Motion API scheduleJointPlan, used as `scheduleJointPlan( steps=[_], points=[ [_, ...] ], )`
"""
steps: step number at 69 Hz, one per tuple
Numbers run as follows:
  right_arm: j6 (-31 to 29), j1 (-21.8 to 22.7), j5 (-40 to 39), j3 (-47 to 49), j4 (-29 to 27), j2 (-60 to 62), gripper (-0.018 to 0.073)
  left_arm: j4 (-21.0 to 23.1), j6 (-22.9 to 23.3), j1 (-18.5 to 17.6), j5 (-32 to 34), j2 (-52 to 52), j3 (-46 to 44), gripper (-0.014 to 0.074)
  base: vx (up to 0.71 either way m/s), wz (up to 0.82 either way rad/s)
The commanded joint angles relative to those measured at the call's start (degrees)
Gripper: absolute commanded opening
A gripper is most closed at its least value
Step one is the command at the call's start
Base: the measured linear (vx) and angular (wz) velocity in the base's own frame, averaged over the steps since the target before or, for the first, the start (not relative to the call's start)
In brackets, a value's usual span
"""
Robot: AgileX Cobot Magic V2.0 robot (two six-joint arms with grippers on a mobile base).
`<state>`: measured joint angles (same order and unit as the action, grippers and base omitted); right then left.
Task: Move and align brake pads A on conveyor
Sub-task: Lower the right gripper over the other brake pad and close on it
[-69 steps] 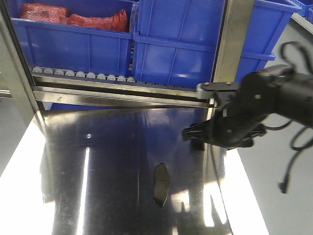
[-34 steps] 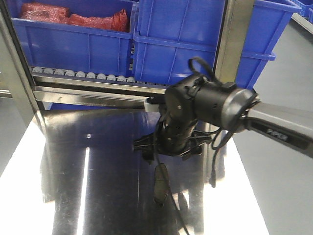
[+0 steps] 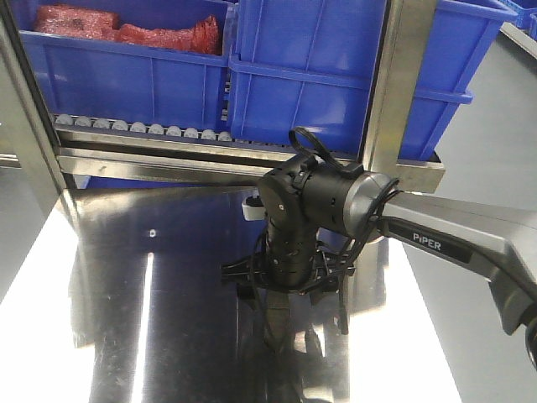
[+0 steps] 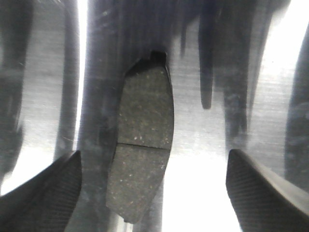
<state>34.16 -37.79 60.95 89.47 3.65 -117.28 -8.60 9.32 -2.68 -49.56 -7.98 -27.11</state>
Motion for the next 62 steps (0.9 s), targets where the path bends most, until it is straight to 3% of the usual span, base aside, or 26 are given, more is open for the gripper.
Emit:
scheduleJointPlan(
  steps=[1, 62],
  points=[
    [0.0, 0.0, -0.4, 1.8, -0.2, 2.6, 0.0575, -0.3, 0.1, -0.1, 5.2, -0.9, -1.5, -0.0006, 0.0, 0.0],
    [0.0, -0.5, -2.0, 1.8, 0.2, 0.2, 0.0575, -0.3, 0.1, -0.1, 5.2, -0.9, -1.5, -0.0006, 0.0, 0.0]
  ],
)
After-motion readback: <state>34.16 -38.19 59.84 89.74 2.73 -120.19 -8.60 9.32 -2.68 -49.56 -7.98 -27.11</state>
